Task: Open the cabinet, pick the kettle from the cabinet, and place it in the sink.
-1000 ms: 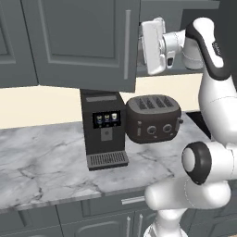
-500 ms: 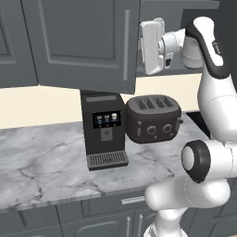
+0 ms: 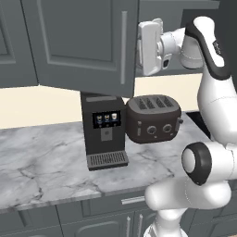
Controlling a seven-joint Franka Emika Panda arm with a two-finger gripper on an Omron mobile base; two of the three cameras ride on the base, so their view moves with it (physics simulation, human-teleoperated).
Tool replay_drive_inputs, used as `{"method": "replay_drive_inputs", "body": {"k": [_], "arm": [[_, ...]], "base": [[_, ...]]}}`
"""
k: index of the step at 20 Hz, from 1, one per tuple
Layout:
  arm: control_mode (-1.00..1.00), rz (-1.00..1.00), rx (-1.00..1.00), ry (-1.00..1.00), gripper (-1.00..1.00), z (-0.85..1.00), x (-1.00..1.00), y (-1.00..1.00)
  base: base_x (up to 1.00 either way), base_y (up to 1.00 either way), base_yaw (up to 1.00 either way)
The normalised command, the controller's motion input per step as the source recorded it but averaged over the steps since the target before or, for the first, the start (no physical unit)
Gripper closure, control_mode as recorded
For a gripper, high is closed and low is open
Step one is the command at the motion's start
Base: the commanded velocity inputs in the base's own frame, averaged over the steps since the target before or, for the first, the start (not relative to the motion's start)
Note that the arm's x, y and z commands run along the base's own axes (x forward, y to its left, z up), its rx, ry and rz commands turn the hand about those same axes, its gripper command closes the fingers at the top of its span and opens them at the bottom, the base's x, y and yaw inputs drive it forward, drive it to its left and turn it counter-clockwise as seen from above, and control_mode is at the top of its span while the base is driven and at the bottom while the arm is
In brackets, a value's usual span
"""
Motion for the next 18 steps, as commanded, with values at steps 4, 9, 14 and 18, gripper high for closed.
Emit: {"method": "replay_drive_inputs", "body": {"k": [4, 9, 14, 18], "arm": [[-1.00, 0.04, 0.00, 0.00, -1.00, 0.01, -0.37, 0.42], [-1.00, 0.03, 0.00, 0.00, -1.00, 0.00, -0.34, 0.47], [-1.00, 0.01, 0.00, 0.00, -1.00, 0.00, -0.29, 0.53], [-1.00, 0.00, 0.00, 0.00, -1.00, 0.00, -0.23, 0.55]], "base": [[0.00, 0.00, 0.00], [0.00, 0.00, 0.00], [0.00, 0.00, 0.00], [0.00, 0.00, 0.00]]}}
